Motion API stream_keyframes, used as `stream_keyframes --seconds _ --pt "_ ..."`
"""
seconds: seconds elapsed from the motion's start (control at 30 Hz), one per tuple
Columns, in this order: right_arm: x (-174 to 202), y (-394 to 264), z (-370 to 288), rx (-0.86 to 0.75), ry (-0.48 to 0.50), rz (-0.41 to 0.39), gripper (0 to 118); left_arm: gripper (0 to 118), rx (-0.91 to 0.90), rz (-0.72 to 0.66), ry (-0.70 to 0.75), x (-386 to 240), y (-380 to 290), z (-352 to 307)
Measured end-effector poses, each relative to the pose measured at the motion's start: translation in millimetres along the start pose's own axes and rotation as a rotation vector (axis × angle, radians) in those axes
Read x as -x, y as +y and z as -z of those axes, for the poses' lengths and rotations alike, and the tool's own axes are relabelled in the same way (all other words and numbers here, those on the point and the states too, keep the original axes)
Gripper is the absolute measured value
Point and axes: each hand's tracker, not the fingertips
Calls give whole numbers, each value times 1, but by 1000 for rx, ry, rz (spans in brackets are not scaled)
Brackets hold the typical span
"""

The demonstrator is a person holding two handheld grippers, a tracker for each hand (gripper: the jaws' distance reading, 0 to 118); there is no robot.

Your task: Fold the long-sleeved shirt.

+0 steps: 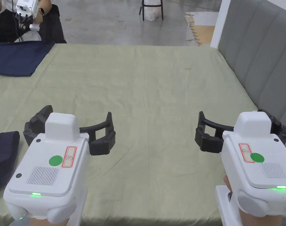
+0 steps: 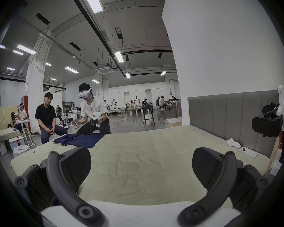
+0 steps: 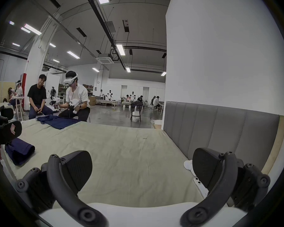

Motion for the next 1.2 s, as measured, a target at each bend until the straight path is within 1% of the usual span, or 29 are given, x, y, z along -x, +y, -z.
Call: stream_keyframes --seconds 0.3,1.2 --pt "1 1 -1 0 -5 -11 118 111 -2 -27 5 3 1 -1" --pt "1 -3 -1 18 -5 -32 118 111 7 -13 -4 -2 -1 0"
